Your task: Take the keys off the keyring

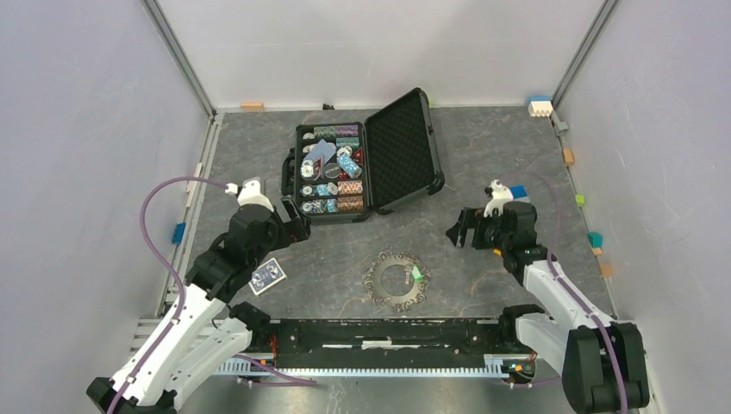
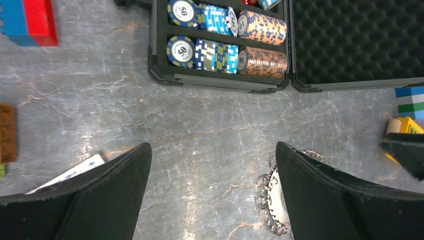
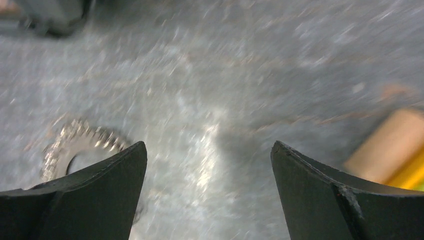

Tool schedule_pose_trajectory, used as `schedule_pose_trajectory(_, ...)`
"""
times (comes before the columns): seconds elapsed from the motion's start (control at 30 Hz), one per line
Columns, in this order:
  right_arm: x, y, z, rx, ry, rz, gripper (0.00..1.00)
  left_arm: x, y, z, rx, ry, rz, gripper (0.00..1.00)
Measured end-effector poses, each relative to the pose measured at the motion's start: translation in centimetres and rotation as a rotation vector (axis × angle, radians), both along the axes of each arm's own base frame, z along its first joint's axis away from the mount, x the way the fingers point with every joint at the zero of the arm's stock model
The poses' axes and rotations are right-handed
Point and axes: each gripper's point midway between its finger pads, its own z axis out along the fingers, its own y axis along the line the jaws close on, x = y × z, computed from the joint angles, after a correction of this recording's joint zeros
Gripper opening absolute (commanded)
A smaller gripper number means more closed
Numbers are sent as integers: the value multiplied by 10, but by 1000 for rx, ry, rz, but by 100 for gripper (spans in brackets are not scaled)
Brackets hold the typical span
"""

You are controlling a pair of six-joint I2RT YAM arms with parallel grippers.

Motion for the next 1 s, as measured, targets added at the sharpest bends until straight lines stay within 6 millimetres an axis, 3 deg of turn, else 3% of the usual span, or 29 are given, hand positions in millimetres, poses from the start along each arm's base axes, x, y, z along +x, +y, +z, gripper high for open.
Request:
schedule_pose_trajectory(0.17,-45,28,-21,154,39,113,98,-4,-13,-26,-88,-11,-34,100)
schedule_pose_trajectory(0.33,-64,44,-20,235,1,162,98,-3,-30,-49,-136,43,-81,100)
schedule_pose_trajectory(0.53,-76,55,-19,272,9,186,92,-5,-54,-80,-72,165,-156,100)
schedule_pose_trajectory(0.73,-81,60,-20,287,32,183,85,-21,-108,-75,-1,158,-320,91)
schedule_pose_trajectory(1.0,-97,76,-27,288,99,221,77,-25,-137,-108,88,240,-343,83)
